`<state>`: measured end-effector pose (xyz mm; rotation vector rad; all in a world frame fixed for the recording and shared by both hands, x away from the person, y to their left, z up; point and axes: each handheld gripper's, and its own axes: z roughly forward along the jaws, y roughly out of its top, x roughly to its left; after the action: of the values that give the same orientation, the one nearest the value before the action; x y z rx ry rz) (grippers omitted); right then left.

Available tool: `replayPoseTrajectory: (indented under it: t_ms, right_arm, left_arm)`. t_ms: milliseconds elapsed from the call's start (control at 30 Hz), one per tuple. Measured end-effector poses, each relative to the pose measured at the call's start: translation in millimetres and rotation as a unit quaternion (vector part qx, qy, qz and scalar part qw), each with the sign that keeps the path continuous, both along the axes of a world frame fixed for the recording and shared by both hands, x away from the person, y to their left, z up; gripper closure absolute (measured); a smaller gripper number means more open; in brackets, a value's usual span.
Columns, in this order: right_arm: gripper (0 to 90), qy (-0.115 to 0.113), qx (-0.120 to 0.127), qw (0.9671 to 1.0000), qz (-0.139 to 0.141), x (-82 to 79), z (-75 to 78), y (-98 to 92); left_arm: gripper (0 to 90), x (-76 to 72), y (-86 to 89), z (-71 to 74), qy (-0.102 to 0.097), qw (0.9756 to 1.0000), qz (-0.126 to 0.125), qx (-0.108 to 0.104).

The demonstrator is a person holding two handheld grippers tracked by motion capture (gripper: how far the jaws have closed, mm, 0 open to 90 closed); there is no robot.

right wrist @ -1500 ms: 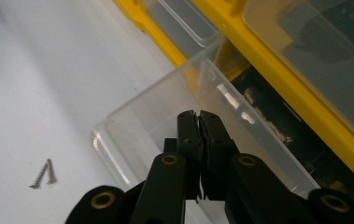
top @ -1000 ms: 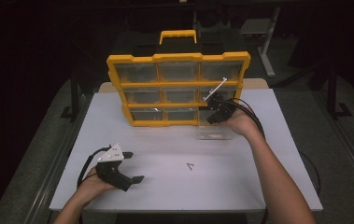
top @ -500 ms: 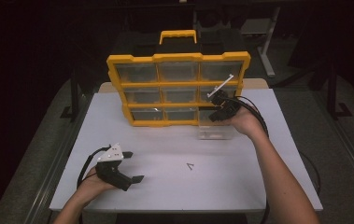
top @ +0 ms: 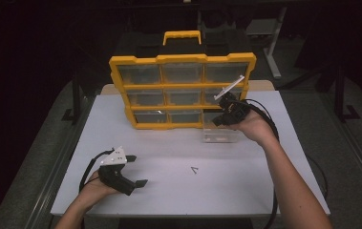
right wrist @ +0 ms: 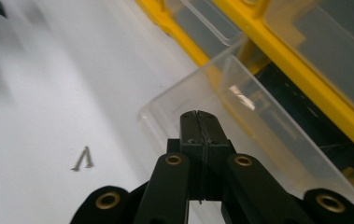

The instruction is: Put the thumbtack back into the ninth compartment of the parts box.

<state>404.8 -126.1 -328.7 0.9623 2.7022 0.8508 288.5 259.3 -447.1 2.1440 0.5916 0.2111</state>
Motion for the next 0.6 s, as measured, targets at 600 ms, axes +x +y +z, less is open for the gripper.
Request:
replayPoseTrajectory:
  t_ms: [600]
  right_arm:
    - [88.9, -0.006, 0.018, 0.9991, 0.038, -31.0, -7.5, 20.7]
  left_arm:
    - [0.0, 0.0, 0.3, -0.5, 0.000, 1.0000, 0.000, 0.002]
